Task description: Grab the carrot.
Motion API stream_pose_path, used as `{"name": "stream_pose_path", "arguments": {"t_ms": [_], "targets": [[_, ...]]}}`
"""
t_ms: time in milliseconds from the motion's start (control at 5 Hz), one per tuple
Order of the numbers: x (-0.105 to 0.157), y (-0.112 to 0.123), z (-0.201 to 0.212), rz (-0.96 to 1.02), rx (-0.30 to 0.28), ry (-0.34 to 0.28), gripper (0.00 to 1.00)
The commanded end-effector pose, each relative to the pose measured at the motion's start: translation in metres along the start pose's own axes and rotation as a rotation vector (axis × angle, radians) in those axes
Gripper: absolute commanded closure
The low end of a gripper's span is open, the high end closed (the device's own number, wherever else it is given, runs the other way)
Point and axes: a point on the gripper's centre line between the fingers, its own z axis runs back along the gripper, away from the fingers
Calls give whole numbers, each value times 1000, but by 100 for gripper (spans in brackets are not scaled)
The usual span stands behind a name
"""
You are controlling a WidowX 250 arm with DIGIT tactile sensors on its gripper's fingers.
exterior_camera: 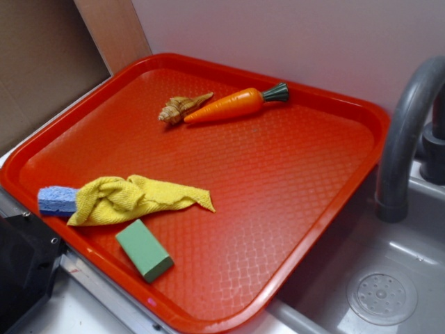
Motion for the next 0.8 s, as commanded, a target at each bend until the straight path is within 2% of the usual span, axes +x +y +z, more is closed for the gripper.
{"name": "stream_pose_path", "arguments": {"t_ms": [0, 200, 400, 600], "targets": [[0, 0, 0, 0, 0, 0, 0], [34, -2, -26, -82, 8, -27, 0], [64, -4, -45, -147, 29, -100, 0], [101, -7, -72, -320, 38, -203, 0]]}}
